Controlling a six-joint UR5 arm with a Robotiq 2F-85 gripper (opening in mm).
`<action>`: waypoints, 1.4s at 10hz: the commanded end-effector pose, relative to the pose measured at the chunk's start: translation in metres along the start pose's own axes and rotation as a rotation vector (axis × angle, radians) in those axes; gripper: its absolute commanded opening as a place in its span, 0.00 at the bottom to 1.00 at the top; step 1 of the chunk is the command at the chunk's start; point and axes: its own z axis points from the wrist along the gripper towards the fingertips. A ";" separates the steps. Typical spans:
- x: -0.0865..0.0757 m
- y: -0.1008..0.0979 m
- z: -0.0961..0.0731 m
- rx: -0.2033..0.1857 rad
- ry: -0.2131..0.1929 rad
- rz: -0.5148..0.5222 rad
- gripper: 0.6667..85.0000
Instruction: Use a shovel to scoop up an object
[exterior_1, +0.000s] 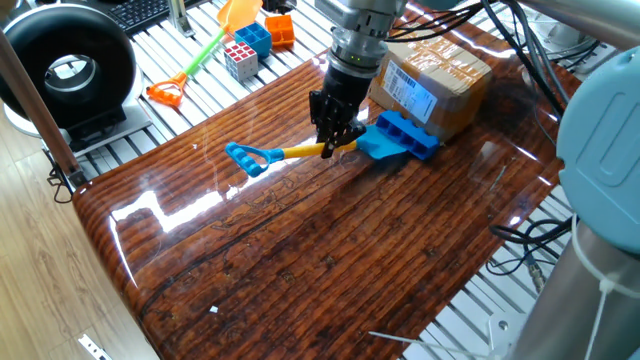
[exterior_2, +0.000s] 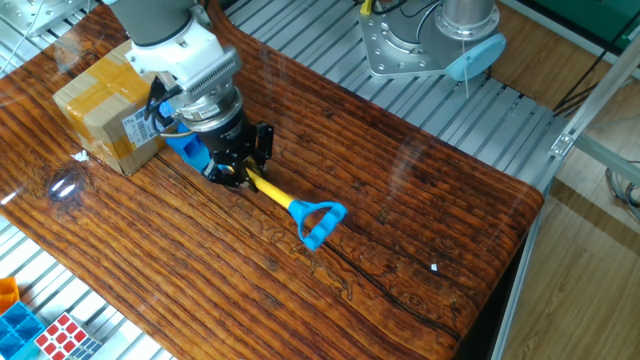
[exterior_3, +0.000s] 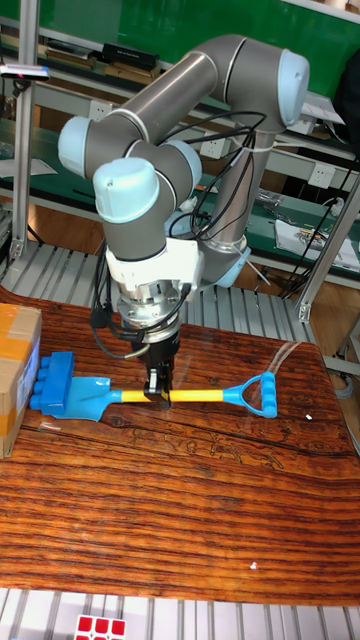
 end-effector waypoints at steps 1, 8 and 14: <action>-0.001 -0.002 0.005 0.002 0.007 0.018 0.00; -0.002 0.001 0.010 -0.014 0.054 0.055 0.00; -0.004 0.002 0.006 -0.015 0.105 0.078 0.00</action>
